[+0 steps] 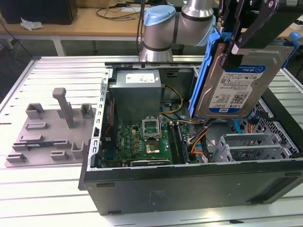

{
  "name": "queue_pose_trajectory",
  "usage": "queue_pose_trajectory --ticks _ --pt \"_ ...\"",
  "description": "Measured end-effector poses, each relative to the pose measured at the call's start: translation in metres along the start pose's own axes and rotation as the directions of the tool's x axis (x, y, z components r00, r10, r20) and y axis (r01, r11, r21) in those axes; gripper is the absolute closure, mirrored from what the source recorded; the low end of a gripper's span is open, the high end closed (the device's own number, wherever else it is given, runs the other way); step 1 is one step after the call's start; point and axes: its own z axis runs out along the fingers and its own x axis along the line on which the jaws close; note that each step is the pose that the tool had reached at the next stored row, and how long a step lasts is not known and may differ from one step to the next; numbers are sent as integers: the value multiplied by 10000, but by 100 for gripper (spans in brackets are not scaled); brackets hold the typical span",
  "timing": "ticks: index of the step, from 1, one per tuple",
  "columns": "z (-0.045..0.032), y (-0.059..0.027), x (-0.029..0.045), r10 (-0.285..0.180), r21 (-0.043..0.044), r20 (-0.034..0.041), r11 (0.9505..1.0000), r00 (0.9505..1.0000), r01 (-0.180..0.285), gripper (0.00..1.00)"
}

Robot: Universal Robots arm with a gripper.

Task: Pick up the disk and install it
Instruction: 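Insert the disk into the insertion slot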

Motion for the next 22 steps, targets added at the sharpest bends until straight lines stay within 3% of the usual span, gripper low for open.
queue_pose_trajectory --ticks 19,22 --pt "1 -1 3 -189 -8 -6 9998 9998 189 63" --pt "0 -2 7 -273 -10 -91 9996 9996 273 63"
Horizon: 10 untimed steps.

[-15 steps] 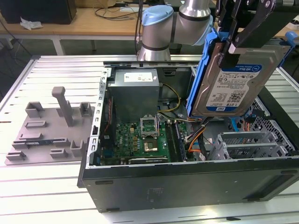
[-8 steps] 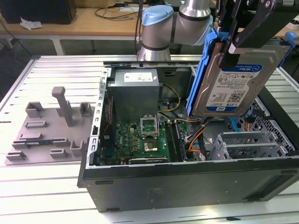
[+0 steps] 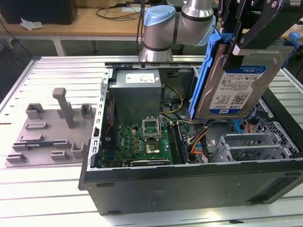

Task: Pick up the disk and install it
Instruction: 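Insert the disk into the insertion slot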

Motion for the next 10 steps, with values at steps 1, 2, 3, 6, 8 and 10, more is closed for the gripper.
queue_pose_trajectory --ticks 1,2,3,6,8,10 --pt "0 0 0 -15 1 -6 10000 10000 15 63" --pt "0 0 1 -33 6 -11 10000 10000 33 63" --pt "0 0 2 -55 13 -15 10000 10000 55 63" --pt "1 0 4 -115 38 -29 9999 9999 115 63" --pt "2 0 6 -145 56 -39 9999 9999 146 63" --pt "4 0 8 -181 76 -55 9998 9998 182 63"
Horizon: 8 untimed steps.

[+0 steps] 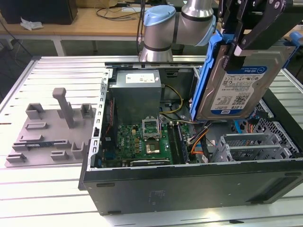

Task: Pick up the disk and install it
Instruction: 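Insert the disk into the insertion slot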

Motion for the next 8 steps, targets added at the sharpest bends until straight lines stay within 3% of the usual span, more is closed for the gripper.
queue_pose_trajectory --ticks 8 --pt "-1 0 3 -3 2 -27 10000 10000 3 63"
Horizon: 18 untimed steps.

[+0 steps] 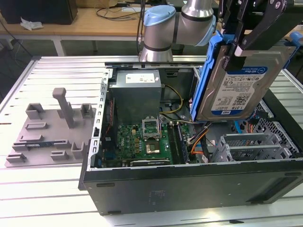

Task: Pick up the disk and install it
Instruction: 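Insert the disk into the insertion slot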

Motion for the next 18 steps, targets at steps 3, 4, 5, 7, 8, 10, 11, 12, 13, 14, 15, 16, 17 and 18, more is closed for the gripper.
queue_pose_trajectory --ticks 3,4,5,7,8,10,11,12,13,14,15,16,17,18 --pt "0 -1 25 86 6 2 10000 10000 -86 63" --pt "-1 -1 29 109 7 2 9999 9999 -109 63" --pt "-1 -1 30 128 8 3 9999 9999 -128 63" --pt "-1 -3 30 143 9 2 9999 9999 -143 63" --pt "-1 -5 30 144 10 2 9999 9999 -144 63" --pt "0 -13 31 144 9 2 9999 9999 -144 63" --pt "0 -20 31 145 9 2 9999 9999 -145 63" --pt "0 -27 32 146 9 3 9999 9999 -146 63" --pt "0 -38 32 148 9 2 9999 9999 -148 63" --pt "1 -49 33 151 9 2 9999 9999 -151 63" --pt "1 -59 33 153 9 3 9999 9999 -153 63" --pt "1 -69 34 155 9 3 9999 9999 -155 63" --pt "1 -84 34 156 10 2 9999 9999 -156 63" --pt "1 -98 36 157 9 2 9999 9999 -157 63"
